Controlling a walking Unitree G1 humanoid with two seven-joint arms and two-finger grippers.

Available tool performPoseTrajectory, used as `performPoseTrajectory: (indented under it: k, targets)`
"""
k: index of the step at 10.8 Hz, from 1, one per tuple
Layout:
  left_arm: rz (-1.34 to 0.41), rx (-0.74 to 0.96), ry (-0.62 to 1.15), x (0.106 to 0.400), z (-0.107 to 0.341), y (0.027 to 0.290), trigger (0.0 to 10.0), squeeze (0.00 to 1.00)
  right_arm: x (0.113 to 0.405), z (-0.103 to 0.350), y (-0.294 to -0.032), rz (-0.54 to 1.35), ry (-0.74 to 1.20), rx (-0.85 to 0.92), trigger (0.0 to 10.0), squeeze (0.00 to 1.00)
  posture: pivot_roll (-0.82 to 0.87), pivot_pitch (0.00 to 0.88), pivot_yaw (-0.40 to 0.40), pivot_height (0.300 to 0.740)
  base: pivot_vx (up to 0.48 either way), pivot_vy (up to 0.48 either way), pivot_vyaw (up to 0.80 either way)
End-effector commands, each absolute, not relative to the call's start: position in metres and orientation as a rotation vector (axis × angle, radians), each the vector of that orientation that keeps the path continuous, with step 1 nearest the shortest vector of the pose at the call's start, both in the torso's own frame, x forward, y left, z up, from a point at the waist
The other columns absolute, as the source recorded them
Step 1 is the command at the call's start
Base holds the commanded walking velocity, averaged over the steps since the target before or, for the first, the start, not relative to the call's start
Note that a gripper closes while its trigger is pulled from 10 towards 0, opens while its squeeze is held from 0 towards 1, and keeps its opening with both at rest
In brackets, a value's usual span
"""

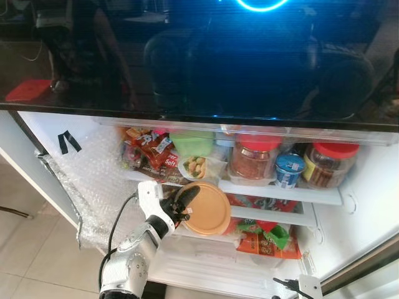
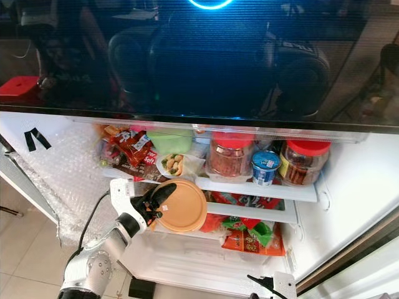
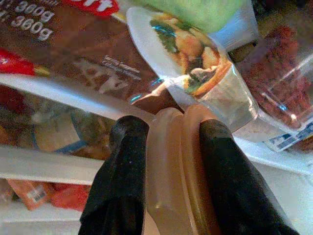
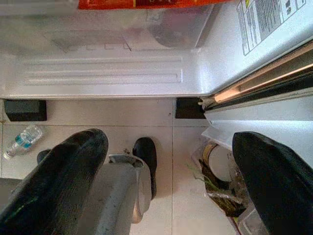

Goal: Restocking fridge

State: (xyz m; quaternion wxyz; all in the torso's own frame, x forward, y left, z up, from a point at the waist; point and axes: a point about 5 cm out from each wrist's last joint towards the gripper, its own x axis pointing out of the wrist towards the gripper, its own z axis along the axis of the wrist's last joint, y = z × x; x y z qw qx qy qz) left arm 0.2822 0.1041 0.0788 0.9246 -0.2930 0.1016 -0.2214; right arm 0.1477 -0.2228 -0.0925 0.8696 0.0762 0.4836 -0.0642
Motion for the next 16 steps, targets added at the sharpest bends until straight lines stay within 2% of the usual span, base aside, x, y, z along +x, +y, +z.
performPoseTrajectory:
  k: [1, 3, 4, 7, 8, 10, 12, 16]
  targets:
    - [-0.456, -0.704, 0.167, 0.283, 0.092, 0.092, 10.0, 0.00, 0.148, -0.092, -0.222, -0.141, 0.977, 0.189, 10.0, 0.00, -0.11, 0.000, 0.044, 0.740, 0.000, 0.000, 0.00]
    - [-0.382, -0.770, 0.174, 0.273, 0.091, 0.095, 10.0, 0.00, 0.150, -0.091, -0.222, -0.120, 0.955, 0.175, 10.0, 0.00, -0.11, 0.000, 0.043, 0.740, 0.000, 0.000, 0.00]
    - [-0.332, -0.779, 0.168, 0.266, 0.091, 0.108, 10.0, 0.00, 0.149, -0.091, -0.223, -0.126, 0.965, 0.161, 10.0, 0.00, -0.11, 0.000, 0.041, 0.740, 0.000, 0.000, 0.00]
    - [-0.370, -0.733, 0.257, 0.234, 0.082, 0.137, 10.0, 0.00, 0.149, -0.090, -0.225, -0.103, 0.974, 0.128, 10.0, 0.00, -0.08, 0.000, 0.026, 0.740, 0.000, 0.000, 0.00]
    - [-0.304, -0.726, 0.252, 0.236, 0.077, 0.145, 10.0, 0.00, 0.149, -0.090, -0.226, -0.104, 0.973, 0.126, 10.0, 0.00, -0.08, 0.000, 0.025, 0.740, 0.000, 0.000, 0.00]
    - [-0.273, -0.760, 0.200, 0.251, 0.083, 0.143, 10.0, 0.00, 0.150, -0.090, -0.226, -0.099, 0.973, 0.114, 10.0, 0.00, -0.08, 0.000, 0.021, 0.740, 0.000, 0.000, 0.00]
    - [-0.314, -0.755, 0.187, 0.263, 0.090, 0.131, 10.0, 0.00, 0.150, -0.090, -0.225, -0.097, 0.972, 0.113, 10.0, 0.00, -0.09, 0.000, 0.027, 0.740, 0.000, 0.000, 0.00]
    - [-0.325, -0.736, 0.200, 0.262, 0.086, 0.130, 10.0, 0.00, 0.149, -0.091, -0.223, -0.090, 0.981, 0.112, 10.0, 0.00, -0.09, 0.000, 0.033, 0.740, 0.000, 0.000, 0.00]
